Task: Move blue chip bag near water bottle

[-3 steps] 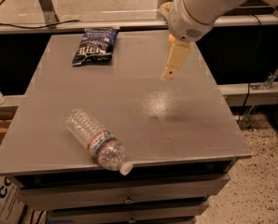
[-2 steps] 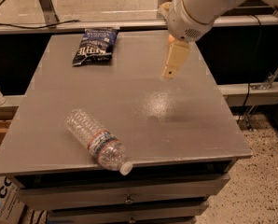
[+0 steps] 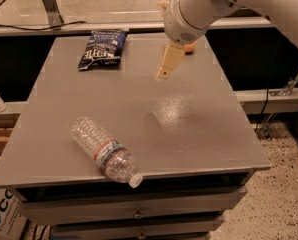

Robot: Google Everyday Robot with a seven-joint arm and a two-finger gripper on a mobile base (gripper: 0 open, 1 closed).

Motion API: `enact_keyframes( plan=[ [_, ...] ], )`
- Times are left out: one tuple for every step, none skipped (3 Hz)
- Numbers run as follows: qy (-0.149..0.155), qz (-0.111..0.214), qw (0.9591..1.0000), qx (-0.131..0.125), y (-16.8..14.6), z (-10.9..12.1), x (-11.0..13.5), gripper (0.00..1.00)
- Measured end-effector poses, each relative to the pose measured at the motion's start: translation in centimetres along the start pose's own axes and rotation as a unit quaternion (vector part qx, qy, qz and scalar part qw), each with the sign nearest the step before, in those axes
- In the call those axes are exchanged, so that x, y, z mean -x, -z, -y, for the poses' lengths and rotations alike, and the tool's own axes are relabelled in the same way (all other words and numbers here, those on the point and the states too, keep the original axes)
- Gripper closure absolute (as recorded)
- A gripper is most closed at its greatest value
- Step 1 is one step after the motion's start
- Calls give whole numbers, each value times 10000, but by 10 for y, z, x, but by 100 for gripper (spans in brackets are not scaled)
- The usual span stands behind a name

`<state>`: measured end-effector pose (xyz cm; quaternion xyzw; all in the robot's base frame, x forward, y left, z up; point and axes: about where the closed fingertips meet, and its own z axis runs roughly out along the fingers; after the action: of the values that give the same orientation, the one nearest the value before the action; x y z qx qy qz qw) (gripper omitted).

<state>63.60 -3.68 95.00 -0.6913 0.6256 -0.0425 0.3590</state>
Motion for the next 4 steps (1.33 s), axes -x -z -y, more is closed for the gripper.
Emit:
enact_keyframes(
  plan=[
    [-141, 409, 9990, -80, -37, 22, 9, 0],
    [-381, 768, 9963, -42, -83, 39, 15, 0],
    [-576, 933, 9940, 25, -123, 48, 23, 0],
    [-761, 1014, 9919, 87, -159, 59, 33, 0]
  ],
)
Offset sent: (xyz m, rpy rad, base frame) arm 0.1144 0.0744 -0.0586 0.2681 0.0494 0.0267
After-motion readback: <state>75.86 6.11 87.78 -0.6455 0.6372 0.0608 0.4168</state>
